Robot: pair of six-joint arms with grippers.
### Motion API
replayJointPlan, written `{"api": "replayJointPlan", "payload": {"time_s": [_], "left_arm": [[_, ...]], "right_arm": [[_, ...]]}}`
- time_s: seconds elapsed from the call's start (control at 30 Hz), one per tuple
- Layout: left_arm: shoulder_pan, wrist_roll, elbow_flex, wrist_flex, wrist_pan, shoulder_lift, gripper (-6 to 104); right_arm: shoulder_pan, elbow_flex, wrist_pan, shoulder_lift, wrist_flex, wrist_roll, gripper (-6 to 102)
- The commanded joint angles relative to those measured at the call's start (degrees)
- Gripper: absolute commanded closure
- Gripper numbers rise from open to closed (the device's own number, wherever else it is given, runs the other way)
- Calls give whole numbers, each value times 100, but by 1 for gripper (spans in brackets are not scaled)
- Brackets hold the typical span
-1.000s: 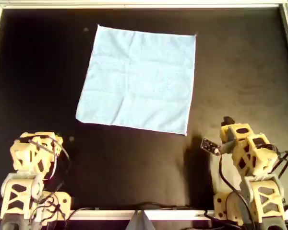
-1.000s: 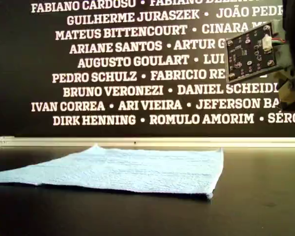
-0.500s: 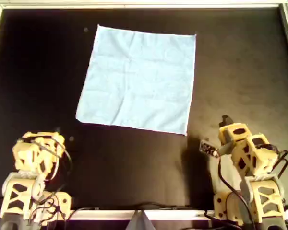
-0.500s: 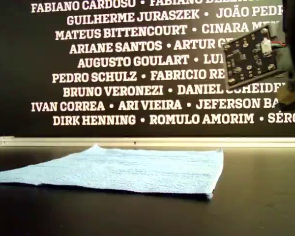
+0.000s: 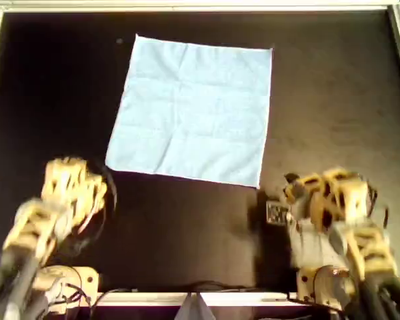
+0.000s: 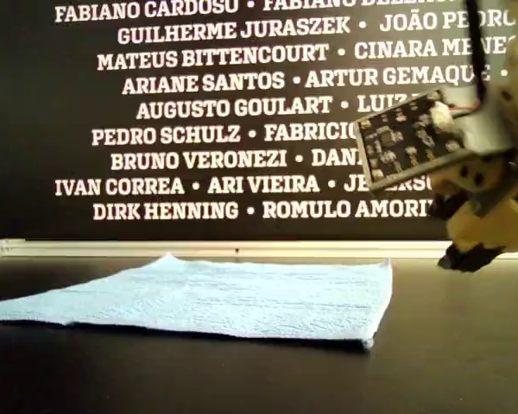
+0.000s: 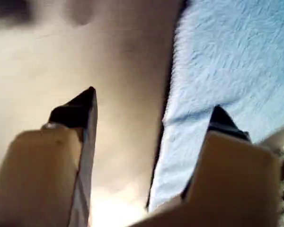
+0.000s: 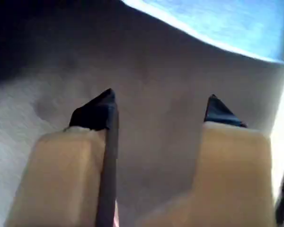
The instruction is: Fold a cloth
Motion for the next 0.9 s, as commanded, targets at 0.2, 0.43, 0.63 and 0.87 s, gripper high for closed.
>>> {"api": "replayJointPlan", "payload": {"time_s": [0.2, 0.43, 0.63, 0.87], "left_arm": [[-141, -44, -817, -141, 35, -1063, 14], [-70, 9, -1169, -158, 35, -2013, 14], [-70, -44, -1740, -527, 35, -3059, 14], [-88, 26, -1740, -650, 35, -3182, 14]], "right_arm": [[26, -1608, -1107, -3067, -167, 18, 19], [53, -1696, -1116, -3190, -158, 9, 20], [633, -2030, -1020, -3252, -158, 18, 21], [1608, -2566, 466, -4069, -158, 343, 20]]}}
